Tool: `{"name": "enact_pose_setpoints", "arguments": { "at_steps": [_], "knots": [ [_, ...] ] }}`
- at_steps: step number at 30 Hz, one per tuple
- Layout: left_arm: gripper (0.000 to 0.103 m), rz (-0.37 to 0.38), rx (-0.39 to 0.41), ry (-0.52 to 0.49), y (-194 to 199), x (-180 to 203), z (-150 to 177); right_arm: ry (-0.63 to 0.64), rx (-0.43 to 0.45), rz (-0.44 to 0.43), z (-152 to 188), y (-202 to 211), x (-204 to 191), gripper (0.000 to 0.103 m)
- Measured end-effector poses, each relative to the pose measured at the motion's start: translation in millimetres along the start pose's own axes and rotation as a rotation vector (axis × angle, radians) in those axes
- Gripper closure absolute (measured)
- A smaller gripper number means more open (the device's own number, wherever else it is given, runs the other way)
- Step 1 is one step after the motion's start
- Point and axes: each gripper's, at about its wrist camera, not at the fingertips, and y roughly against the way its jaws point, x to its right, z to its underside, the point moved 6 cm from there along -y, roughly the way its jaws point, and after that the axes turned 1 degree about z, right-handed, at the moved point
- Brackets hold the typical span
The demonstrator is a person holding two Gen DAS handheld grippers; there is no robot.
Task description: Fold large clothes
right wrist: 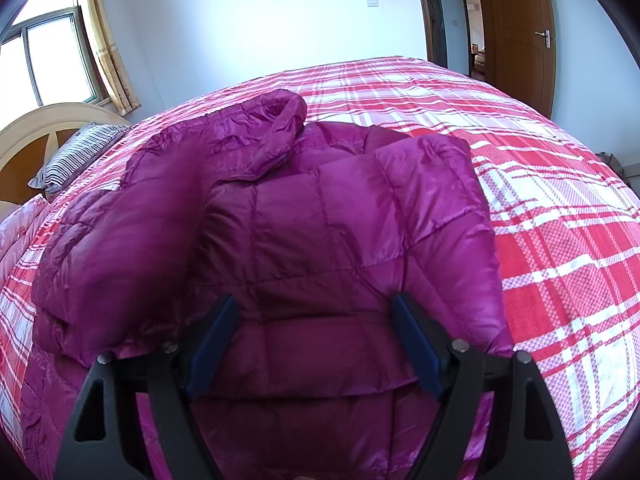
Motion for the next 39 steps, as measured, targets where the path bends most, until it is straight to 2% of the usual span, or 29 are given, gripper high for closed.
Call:
{"name": "enact_pose_setpoints", "arguments": {
  "at_steps": [3,4,5,7,8,10,12,15,19,20,21,24,27,30,32,35,39],
  "knots": [
    [0.010,-0.124,-0.084,0.020,-37.8,-40.8,20.8,0.000,0.000,0.000,0.0,-0.2,0.1,0.021],
    [0.010,-0.186,-0.153,0.018,-59.9,-56.9,35.5,0.000,0.001,0.000,0.0,-0.1,0.2,0.021],
    [0.010,-0.217,-0.207,0.014,-76.5,-66.0,47.6,0.000,0.001,0.000,0.0,-0.1,0.1,0.021],
    [0.010,-0.254,-0.331,-0.007,-111.7,-83.7,81.5,-0.001,0.002,-0.001,0.0,0.1,0.3,0.021],
    [0.010,-0.259,-0.357,-0.009,-119.2,-88.6,94.1,-0.003,0.003,-0.004,0.0,0.4,0.6,0.021],
    [0.010,-0.207,-0.409,0.042,-130.7,-96.3,115.7,-0.006,0.004,-0.007,-0.1,0.5,0.8,0.021],
    [0.009,-0.181,-0.412,0.084,-132.9,-101.3,118.1,-0.010,0.008,-0.016,-0.4,1.9,1.1,0.021],
    [0.009,-0.170,-0.419,0.094,-136.9,-101.9,122.1,-0.080,0.055,-0.051,-3.2,16.6,12.4,0.021],
    [0.009,-0.176,-0.405,0.089,-136.0,-98.4,123.6,-0.192,0.163,0.024,-17.0,63.8,31.5,0.019],
    [0.009,-0.176,-0.406,0.088,-136.3,-97.4,124.6,-0.184,0.177,0.013,-24.4,71.9,25.7,0.021],
    [0.009,-0.174,-0.406,0.090,-134.5,-96.6,125.8,-0.164,0.176,-0.006,-32.8,77.0,16.0,0.026],
    [0.009,-0.167,-0.406,0.105,-133.5,-98.0,126.4,-0.077,0.129,-0.091,-56.7,73.4,-24.6,0.039],
    [0.009,-0.162,-0.404,0.115,-133.1,-99.0,126.7,0.049,0.122,-0.118,-67.3,58.5,-64.5,0.042],
    [0.008,-0.154,-0.404,0.132,-133.4,-101.1,127.6,0.107,0.031,-0.187,-55.8,29.8,-91.7,0.046],
    [0.007,-0.142,-0.406,0.152,-134.0,-103.0,128.4,0.141,-0.025,-0.163,-42.6,12.3,-97.6,0.052],
    [0.005,-0.130,-0.407,0.173,-134.7,-105.8,129.0,0.137,-0.079,-0.123,-19.8,-8.8,-86.2,0.054],
    [0.005,-0.135,-0.413,0.185,-134.0,-108.1,127.9,0.140,-0.080,-0.125,-5.1,-14.3,-75.3,0.056]
  ]
}}
